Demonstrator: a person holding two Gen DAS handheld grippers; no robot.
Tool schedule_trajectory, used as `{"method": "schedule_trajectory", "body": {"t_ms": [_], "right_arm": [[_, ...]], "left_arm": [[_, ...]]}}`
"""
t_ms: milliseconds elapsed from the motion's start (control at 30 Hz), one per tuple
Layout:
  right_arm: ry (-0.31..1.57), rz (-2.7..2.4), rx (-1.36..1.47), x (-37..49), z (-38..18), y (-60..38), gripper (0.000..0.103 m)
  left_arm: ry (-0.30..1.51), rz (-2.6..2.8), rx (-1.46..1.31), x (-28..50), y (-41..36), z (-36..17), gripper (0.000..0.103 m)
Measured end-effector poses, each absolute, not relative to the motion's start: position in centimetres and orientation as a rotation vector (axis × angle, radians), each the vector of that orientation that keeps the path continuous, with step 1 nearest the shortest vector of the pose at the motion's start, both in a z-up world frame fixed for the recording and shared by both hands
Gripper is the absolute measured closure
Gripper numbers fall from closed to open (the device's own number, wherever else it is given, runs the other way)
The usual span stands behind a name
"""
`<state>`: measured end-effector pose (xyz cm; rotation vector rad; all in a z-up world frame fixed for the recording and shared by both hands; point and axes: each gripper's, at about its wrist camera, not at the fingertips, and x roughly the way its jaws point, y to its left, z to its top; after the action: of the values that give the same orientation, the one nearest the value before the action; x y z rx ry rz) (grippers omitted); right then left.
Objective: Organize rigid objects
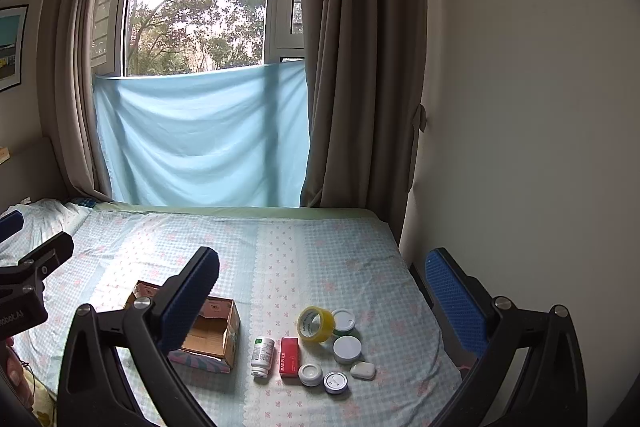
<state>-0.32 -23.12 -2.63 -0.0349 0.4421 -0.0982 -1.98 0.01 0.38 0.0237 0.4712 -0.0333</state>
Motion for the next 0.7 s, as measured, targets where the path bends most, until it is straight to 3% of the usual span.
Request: {"method": "schedule_trajectory", "body": {"t_ms": [700], "right_arm": [[0.457, -0.060, -0.041, 0.41, -2.86, -23.15, 0.000]], "left_arm": [[0.490, -0.025, 0.000, -1.53, 0.16, 0.00, 0.000]]}}
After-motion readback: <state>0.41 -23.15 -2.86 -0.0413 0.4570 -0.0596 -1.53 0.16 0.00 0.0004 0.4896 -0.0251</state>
